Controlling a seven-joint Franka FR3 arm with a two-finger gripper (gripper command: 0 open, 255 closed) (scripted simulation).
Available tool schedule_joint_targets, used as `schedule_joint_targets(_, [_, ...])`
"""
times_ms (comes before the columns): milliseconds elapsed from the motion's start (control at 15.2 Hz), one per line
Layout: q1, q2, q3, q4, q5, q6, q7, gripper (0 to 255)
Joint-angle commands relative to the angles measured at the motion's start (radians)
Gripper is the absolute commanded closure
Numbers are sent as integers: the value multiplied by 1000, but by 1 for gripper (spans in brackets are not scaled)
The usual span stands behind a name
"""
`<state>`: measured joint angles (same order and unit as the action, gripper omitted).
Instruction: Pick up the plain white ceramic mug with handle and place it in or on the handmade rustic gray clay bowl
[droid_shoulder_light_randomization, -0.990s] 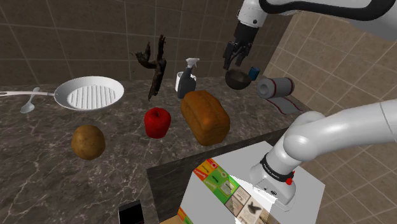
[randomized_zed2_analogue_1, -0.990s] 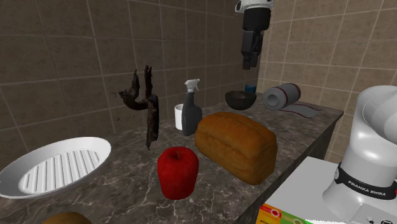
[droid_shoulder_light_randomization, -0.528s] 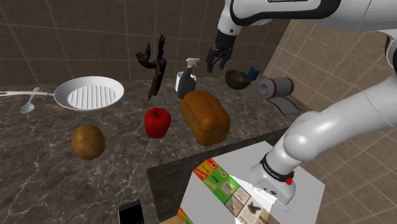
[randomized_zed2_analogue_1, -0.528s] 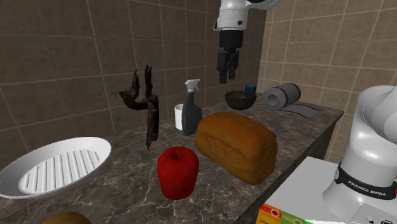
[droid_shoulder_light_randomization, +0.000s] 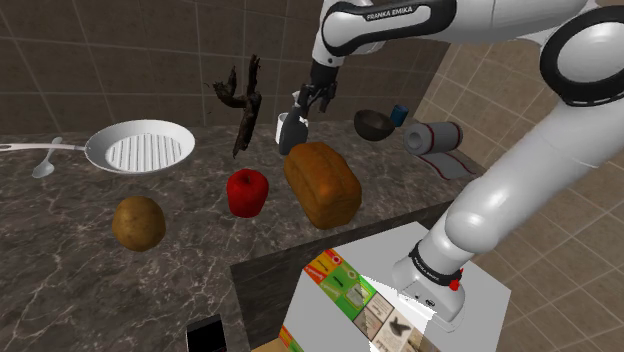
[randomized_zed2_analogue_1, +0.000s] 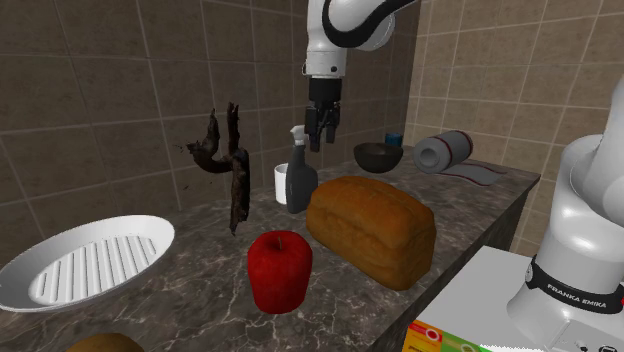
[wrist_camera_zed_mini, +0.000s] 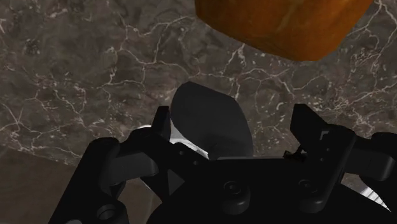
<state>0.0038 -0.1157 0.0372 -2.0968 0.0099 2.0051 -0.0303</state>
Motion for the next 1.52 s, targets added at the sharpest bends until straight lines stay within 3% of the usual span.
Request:
schedule_joint_targets(0, [-2,79,-1,48,-5,31,-8,0])
schedule_joint_targets(660, [2,445,-1,355,-27,87,-28,0])
schedule_joint_targets(1122, [2,489,-1,313,-29,172,-27,0])
schedule_joint_targets(1452, [2,489,-1,313,-29,172,-27,0])
